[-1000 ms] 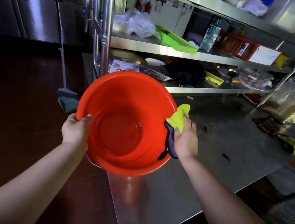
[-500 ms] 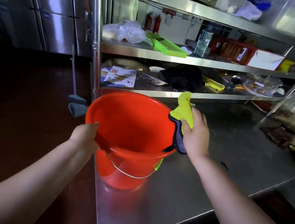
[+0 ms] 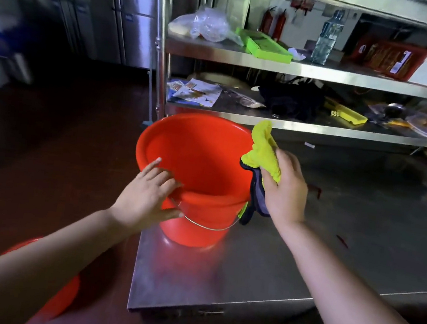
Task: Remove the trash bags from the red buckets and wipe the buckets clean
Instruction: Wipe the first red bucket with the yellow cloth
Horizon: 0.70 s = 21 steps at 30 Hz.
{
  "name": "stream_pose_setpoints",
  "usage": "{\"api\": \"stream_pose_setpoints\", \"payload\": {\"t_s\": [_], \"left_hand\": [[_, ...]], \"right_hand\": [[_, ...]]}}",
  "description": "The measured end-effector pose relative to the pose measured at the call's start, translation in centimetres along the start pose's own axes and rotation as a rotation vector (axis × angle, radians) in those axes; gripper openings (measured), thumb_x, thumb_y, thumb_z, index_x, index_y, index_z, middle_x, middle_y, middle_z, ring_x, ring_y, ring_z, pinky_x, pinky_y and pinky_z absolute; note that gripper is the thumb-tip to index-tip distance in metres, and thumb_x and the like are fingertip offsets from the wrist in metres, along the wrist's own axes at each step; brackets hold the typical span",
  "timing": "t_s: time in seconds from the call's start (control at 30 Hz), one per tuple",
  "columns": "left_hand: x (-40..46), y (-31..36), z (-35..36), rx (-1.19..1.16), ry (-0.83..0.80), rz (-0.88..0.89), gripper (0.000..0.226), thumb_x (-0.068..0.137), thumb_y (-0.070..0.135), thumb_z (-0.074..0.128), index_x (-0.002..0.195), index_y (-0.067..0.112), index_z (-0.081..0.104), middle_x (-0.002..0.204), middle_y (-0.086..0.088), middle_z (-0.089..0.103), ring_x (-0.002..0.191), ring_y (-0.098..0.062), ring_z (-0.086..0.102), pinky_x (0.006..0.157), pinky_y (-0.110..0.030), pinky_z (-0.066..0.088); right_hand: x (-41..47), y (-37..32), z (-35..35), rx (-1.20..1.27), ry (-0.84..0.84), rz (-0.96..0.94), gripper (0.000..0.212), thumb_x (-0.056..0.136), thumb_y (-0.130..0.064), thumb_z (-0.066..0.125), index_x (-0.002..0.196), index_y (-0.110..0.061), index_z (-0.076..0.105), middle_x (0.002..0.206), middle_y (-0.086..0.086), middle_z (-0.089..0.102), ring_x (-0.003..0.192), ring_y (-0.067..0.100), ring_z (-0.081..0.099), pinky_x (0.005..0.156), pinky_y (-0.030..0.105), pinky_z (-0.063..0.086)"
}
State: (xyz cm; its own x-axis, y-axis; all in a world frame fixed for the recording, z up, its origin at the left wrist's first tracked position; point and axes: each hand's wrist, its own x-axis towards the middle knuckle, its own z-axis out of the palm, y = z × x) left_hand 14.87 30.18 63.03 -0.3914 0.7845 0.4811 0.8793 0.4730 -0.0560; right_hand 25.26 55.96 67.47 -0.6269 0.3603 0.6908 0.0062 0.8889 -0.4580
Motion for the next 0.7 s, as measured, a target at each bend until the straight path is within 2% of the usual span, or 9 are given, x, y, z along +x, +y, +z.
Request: {"api": "stream_pose_setpoints", "payload": {"t_s": [0.07,0.1,0.17,0.27,0.43,0.47,0.57,0.63,0.7], "left_hand": [[1.0,0.0,-0.3,0.008,-0.015,0.046,0.074,0.084,0.071,0.031,0.092,0.005,0.065,0.078,-0.009,0.062,0.075,-0.03,0.064,0.077,-0.043,0.053],[1.5,0.0,-0.6,-0.004,-0.018,0.051,0.077,0.087,0.071,0.023,0.089,0.005,0.064,0.075,-0.008,0.061,0.069,-0.028,0.063,0.069,-0.037,0.052],[2.6,0.0,-1.3,-0.014,0.01,0.071,0.079,0.087,0.07,0.018,0.085,0.005,0.061,0.072,-0.008,0.062,0.064,-0.026,0.062,0.064,-0.033,0.044],[4.9,-0.1,-2.8,-0.042,0.098,0.055,0.075,0.085,0.068,0.025,0.083,0.002,0.059,0.069,-0.011,0.062,0.063,-0.03,0.061,0.064,-0.034,0.04],[8.5,-2.3,-4.7,-0.175,0.239,-0.31,0.051,0.083,0.052,0.058,0.097,0.004,0.058,0.081,-0.016,0.065,0.076,-0.036,0.062,0.062,-0.035,0.039],[9.0,-3.1,-5.0,-0.18,0.209,-0.38,0.049,0.084,0.053,0.057,0.098,0.007,0.057,0.083,-0.014,0.065,0.079,-0.035,0.062,0.062,-0.034,0.038],[9.7,-5.5,-5.5,-0.316,-0.029,-0.525,0.052,0.078,0.063,0.056,0.1,0.016,0.054,0.087,-0.001,0.06,0.084,-0.025,0.059,0.067,-0.031,0.041],[9.2,-6.7,-5.4,-0.468,-0.139,-0.557,0.053,0.075,0.059,0.065,0.103,0.015,0.055,0.093,-0.002,0.061,0.088,-0.022,0.06,0.075,-0.034,0.048],[8.7,-7.4,-4.9,-0.548,-0.168,-0.526,0.053,0.075,0.054,0.068,0.106,0.012,0.057,0.095,-0.005,0.063,0.09,-0.024,0.062,0.081,-0.036,0.051]], "right_hand": [[-0.2,-0.3,-0.4,0.025,-0.006,-0.019,0.043,0.083,-0.011,0.068,0.125,-0.009,0.056,0.121,0.006,0.058,0.101,0.024,0.06,0.075,0.028,0.045],[-0.3,-0.4,-0.8,0.035,-0.003,-0.031,0.044,0.083,-0.01,0.068,0.125,-0.009,0.056,0.121,0.006,0.058,0.102,0.024,0.06,0.077,0.029,0.046],[-0.2,-0.6,-1.7,0.041,0.021,-0.061,0.044,0.082,-0.008,0.069,0.124,-0.008,0.057,0.121,0.007,0.059,0.102,0.024,0.06,0.078,0.03,0.047],[0.2,-0.8,-3.2,0.025,0.056,-0.091,0.041,0.081,-0.008,0.069,0.121,-0.007,0.058,0.119,0.007,0.06,0.102,0.022,0.058,0.076,0.024,0.043],[0.5,-1.6,-4.8,0.0,0.097,-0.166,0.043,0.077,-0.004,0.071,0.119,-0.005,0.06,0.115,0.009,0.061,0.101,0.013,0.052,0.078,0.014,0.036],[0.4,-1.8,-4.9,-0.009,0.094,-0.167,0.044,0.077,-0.005,0.072,0.12,-0.005,0.06,0.115,0.009,0.061,0.1,0.012,0.052,0.077,0.014,0.036],[0.0,-2.4,-4.6,-0.026,0.062,-0.138,0.045,0.077,-0.005,0.073,0.12,-0.007,0.06,0.116,0.006,0.061,0.103,0.012,0.052,0.075,0.02,0.04],[-0.3,-3.0,-4.2,-0.032,0.047,-0.141,0.045,0.076,-0.005,0.074,0.119,-0.008,0.06,0.115,0.004,0.061,0.1,0.017,0.057,0.074,0.023,0.044],[-0.4,-4.0,-3.6,-0.039,0.019,-0.174,0.046,0.076,-0.007,0.075,0.12,-0.009,0.06,0.114,0.003,0.061,0.096,0.019,0.061,0.073,0.023,0.046]]}}
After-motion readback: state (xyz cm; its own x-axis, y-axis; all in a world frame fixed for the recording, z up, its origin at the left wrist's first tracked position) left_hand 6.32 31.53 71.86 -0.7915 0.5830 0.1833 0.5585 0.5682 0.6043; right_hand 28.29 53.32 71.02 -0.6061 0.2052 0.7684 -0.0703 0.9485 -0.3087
